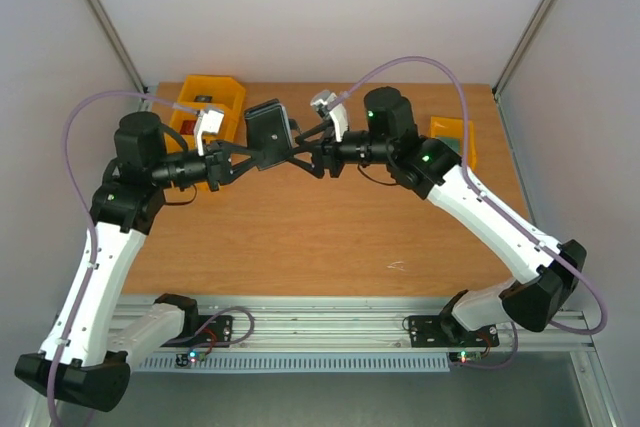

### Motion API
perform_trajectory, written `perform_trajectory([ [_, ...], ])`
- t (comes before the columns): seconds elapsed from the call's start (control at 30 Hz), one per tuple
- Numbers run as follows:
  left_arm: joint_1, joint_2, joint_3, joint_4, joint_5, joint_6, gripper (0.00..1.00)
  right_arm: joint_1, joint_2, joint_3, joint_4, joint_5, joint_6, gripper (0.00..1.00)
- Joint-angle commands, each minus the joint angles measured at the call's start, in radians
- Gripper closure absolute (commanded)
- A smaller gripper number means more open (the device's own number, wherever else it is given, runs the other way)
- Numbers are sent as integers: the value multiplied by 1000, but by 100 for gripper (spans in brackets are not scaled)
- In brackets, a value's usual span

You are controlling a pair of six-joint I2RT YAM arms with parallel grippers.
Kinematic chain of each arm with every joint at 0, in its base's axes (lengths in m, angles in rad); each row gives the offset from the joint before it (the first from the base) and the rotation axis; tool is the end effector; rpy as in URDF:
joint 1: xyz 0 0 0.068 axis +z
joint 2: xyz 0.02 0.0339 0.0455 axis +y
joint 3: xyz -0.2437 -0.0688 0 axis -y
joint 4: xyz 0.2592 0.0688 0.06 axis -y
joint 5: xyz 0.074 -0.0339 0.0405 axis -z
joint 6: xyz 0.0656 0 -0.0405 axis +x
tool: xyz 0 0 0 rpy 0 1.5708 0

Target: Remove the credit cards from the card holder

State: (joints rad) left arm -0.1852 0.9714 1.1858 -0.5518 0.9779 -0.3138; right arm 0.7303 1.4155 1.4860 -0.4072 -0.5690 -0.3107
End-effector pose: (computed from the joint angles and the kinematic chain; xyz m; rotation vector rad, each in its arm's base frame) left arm 0.2135 -0.0954 0.3919 0.5687 1.8622 -1.2582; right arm 0.2436 0.2656 0.3897 -1.2848 1.4499 0.8228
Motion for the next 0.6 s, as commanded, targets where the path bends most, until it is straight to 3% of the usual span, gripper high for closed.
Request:
perform_trajectory([
  [0.0,4,-29,4,181,207,-39,100,-61,-83,-23,132,-162,60,41],
  [0.2,4,-24,-37,316,286,-133,100,-61,-93,23,38,-171,-2,38],
  [0.57,2,-34,-44,335,365,-136,100,-68,-96,80,-20,-197,-66,40],
])
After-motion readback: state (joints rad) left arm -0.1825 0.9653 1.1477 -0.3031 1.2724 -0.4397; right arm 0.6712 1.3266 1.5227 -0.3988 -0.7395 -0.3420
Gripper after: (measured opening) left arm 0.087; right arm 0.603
